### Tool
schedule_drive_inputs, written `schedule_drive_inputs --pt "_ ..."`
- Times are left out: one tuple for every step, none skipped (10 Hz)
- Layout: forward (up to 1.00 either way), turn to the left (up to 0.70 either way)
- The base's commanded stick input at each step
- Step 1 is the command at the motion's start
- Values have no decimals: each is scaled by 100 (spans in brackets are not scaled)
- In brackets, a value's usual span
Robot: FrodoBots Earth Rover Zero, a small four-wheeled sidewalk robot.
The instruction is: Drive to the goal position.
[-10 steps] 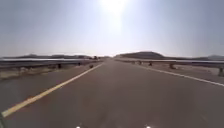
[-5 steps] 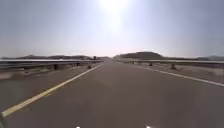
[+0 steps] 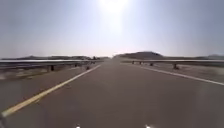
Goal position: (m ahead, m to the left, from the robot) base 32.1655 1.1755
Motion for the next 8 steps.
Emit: schedule_drive_inputs --pt "70 0" --pt "70 0" --pt "70 0" --pt "70 0" --pt "70 0" --pt "70 0" --pt "70 0" --pt "70 0"
